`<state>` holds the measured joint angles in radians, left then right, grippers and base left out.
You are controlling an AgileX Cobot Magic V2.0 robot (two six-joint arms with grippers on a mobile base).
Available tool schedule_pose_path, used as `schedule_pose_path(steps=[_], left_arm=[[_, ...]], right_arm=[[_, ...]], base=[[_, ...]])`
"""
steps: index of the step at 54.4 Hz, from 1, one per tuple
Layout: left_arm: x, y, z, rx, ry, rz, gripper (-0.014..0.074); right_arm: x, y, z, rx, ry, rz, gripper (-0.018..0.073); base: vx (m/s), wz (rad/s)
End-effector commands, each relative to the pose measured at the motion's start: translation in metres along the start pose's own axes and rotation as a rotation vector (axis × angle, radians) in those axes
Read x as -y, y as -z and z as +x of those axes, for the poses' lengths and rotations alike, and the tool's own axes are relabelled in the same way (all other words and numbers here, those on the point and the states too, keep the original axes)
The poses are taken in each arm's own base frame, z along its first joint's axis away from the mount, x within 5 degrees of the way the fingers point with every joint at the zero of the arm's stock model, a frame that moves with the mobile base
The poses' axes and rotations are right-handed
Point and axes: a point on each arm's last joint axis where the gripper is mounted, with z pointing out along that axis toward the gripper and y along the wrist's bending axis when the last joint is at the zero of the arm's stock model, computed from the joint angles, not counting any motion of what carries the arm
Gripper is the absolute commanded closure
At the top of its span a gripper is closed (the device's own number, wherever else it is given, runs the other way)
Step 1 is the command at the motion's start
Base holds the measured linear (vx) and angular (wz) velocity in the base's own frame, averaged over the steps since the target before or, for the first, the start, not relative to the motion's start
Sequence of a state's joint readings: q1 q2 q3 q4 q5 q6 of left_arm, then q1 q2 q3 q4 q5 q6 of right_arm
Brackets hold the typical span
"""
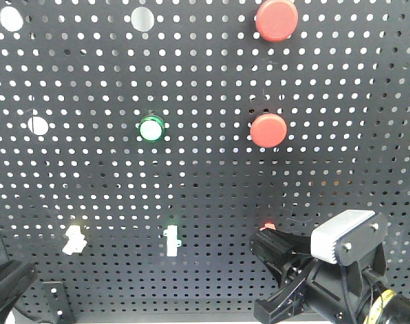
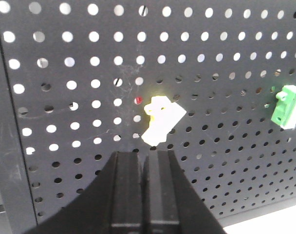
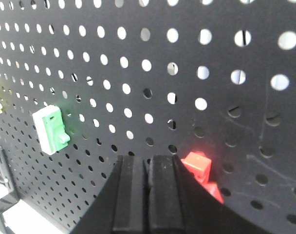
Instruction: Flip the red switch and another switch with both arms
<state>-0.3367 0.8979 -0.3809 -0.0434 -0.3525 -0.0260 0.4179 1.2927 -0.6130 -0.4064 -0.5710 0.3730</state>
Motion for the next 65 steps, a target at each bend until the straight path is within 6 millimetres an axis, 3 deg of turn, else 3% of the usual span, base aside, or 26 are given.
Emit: schedule_pose_path(steps=[1, 36, 52, 65], left_arm=[[0.002, 0.001, -0.018, 0.124, 0.011, 0.010, 0.0594], [0.002, 0.001, -0.019, 0.125, 0.011, 0.010, 0.0594], [0.002, 0.001, -0.019, 0.129, 0.011, 0.009, 0.0594], [0.002, 0.001, -0.019, 0.125, 0.012, 0.009, 0.0594]], right_arm=[[-0.002, 0.001, -0.017, 0.077, -0.010, -0.013, 0.0566], [-0.002, 0.003, -0.009, -0.037, -0.005, -0.007, 0.0566], [-0.012, 0.051, -0.059, 0.134, 0.098, 0.009, 0.0566], [-0.013, 0.078, -0.072, 0.138, 0.136, 0.070, 0.0566]], base=[[0.00, 0.00], [0.00, 0.00], [0.00, 0.00], [0.00, 0.00]])
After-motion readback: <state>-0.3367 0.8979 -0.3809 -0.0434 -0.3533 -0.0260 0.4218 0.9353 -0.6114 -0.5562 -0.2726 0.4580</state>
